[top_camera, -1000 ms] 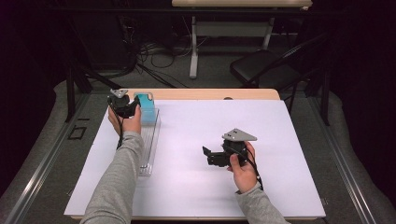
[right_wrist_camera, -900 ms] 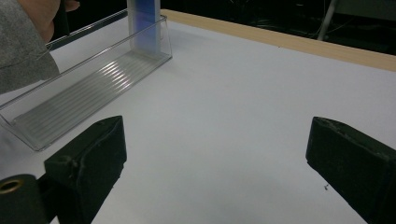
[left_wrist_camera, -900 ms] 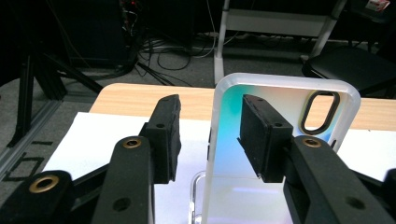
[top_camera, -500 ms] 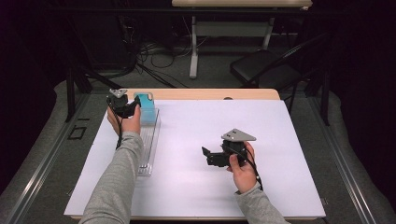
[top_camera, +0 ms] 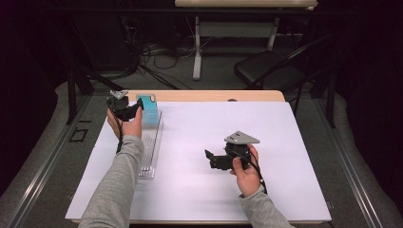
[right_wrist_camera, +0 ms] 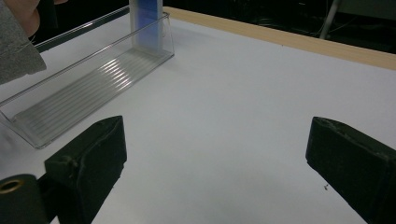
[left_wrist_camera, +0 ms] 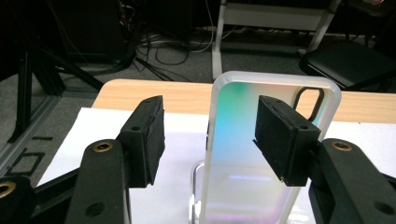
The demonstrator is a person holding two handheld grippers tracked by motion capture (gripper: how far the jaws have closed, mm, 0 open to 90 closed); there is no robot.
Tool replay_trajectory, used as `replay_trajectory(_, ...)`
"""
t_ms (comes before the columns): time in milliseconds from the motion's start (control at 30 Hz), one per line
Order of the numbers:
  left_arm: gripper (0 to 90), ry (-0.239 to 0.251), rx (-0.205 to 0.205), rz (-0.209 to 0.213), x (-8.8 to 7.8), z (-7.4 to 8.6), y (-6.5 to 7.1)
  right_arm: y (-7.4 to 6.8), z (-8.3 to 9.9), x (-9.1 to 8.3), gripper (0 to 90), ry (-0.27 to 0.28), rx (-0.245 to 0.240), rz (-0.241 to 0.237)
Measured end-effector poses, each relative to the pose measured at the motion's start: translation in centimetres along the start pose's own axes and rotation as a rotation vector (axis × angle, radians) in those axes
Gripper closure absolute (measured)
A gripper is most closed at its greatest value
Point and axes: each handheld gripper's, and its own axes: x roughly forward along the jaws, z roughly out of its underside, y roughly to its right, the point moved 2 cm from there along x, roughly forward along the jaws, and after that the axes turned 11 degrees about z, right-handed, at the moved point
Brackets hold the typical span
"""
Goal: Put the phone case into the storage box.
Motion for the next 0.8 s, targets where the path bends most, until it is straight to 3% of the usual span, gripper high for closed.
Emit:
replay_trajectory(233,41.2,-0.007,0.023,-0.015,-0.5,-0.2,0.3,0.0,0.0,0.0,4.9,-0.01,-0.005,0.0)
replay_trajectory(633,42.9,-0.04,0.027,0.047,-1.1,-0.4,0.6,-0.2,0.0,0.1,5.3,-0.005,-0.011,0.001)
replay_trajectory(800,40.2,-0.05,0.025,0.039,-1.3,-0.4,0.7,-0.2,0.0,0.1,5.4,-0.006,-0.011,0.002)
